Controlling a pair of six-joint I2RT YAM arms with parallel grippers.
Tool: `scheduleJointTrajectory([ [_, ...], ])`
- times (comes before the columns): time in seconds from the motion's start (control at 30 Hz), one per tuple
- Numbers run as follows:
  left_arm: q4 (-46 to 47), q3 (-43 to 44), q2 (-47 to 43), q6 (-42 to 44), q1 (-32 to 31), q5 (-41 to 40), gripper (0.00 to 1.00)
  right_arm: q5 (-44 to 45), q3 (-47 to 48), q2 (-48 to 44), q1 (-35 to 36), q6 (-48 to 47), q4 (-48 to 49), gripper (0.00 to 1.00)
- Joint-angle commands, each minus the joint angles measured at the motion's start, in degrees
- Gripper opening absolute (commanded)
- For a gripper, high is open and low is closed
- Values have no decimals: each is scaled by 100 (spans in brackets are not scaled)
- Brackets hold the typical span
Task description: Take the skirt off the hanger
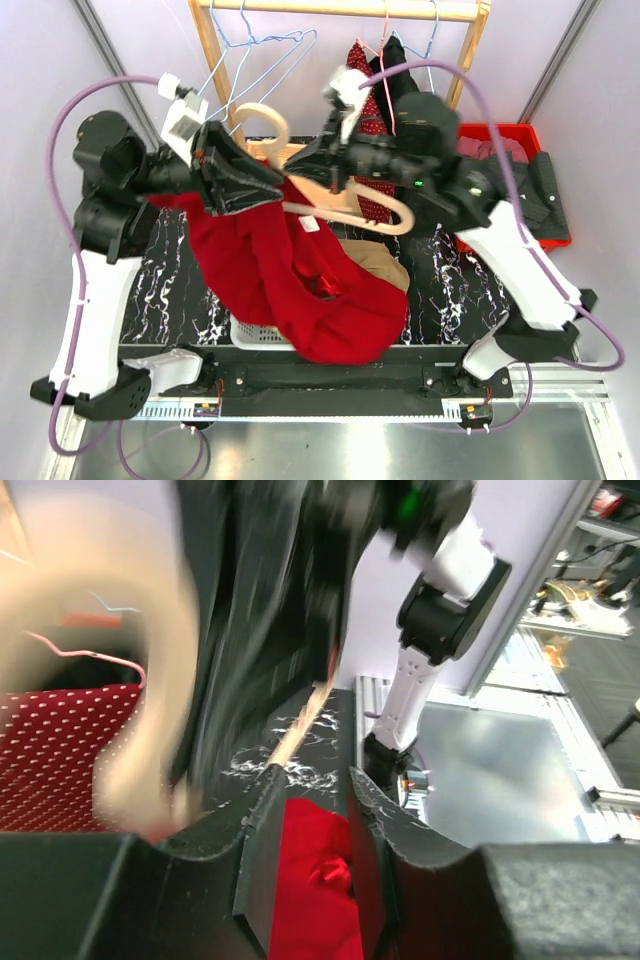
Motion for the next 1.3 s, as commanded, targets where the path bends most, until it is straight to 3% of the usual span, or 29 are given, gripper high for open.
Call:
scheduleJointTrajectory([
  [0.0,-1045,2,-424,1142,45,-303,35,596,613,-824,41,-781,-339,0],
  [0.1,-1862,169,-495,2151,45,-637,36,596,604,-1184,41,-781,-725,0],
  [0.2,-2285,380,-495,2619,45,-997,36,578,604,-1413,41,-772,-1165,0],
  [0.67,-3121,-182,-767,3912,45,-1755,36,1035,437,-2179,41,-913,-1640,0],
  [0.93,-3332,-568,-513,4633,45,-2317,26,720,402,-2285,41,-729,-1650,0],
  [1.07,-3245,-333,-30,4354,53,-2387,38,622,332,-2302,41,-658,-1649,0],
  [1.2,-2324,-200,-108,3825,176,-2677,51,579,253,-2328,41,-623,-1649,0],
  [1.27,-2260,-95,-99,3711,194,-2783,51,578,192,-2337,41,-632,-1641,0],
])
